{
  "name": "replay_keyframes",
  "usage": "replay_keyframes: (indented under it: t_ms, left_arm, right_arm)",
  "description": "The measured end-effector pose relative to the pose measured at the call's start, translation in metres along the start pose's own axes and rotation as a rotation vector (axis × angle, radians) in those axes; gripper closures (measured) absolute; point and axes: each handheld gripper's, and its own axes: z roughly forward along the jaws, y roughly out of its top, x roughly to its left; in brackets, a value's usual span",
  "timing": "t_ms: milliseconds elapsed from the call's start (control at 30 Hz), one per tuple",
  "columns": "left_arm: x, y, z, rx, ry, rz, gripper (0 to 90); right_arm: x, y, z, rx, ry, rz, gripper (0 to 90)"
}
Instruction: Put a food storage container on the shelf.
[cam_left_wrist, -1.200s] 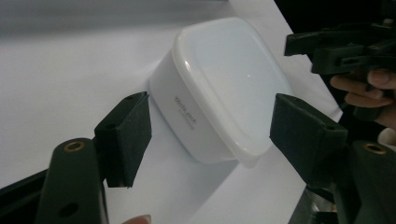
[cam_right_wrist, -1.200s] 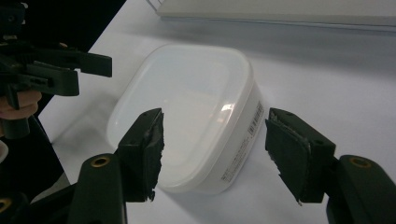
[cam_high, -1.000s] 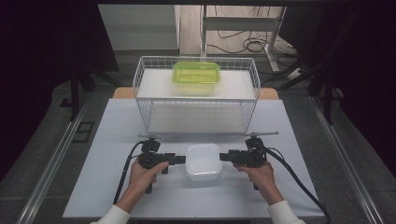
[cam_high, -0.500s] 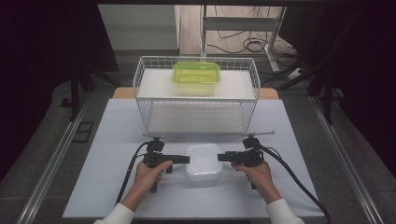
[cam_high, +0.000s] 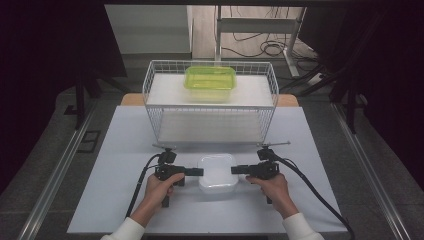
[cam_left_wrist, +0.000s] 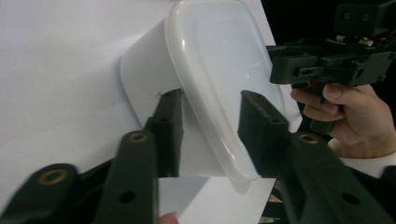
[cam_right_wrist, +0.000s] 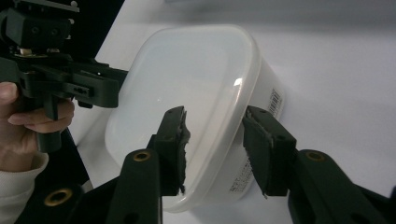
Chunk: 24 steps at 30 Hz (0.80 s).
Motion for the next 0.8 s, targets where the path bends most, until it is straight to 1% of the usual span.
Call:
replay_keyframes:
  t_ms: [67, 200, 267, 333, 533, 800]
  left_arm:
    - [0.002, 0.0, -0.001, 0.0, -0.008, -0.003, 64.6]
    - [0.0, -0.001, -0.004, -0.014, -0.013, -0.014, 69.5]
    - [0.001, -0.001, -0.005, -0.013, -0.018, -0.015, 70.2]
    - [0.002, -0.002, -0.006, -0.013, -0.02, -0.016, 70.9]
    - [0.0, -0.003, -0.01, -0.025, -0.021, -0.007, 73.7]
    - [-0.004, -0.004, -0.013, -0.033, -0.021, 0.01, 77.6]
  right_arm:
    - [0.001, 0.0, -0.002, 0.002, -0.002, 0.008, 63.0]
    - [0.002, 0.0, -0.003, 0.008, -0.002, 0.024, 65.4]
    - [0.002, -0.001, -0.004, 0.005, 0.0, 0.02, 66.4]
    - [0.004, -0.001, -0.005, 0.006, 0.005, 0.026, 67.4]
    - [0.006, -0.002, -0.007, -0.004, 0.01, 0.016, 70.1]
    - [0.007, -0.002, -0.01, -0.018, 0.014, -0.021, 73.2]
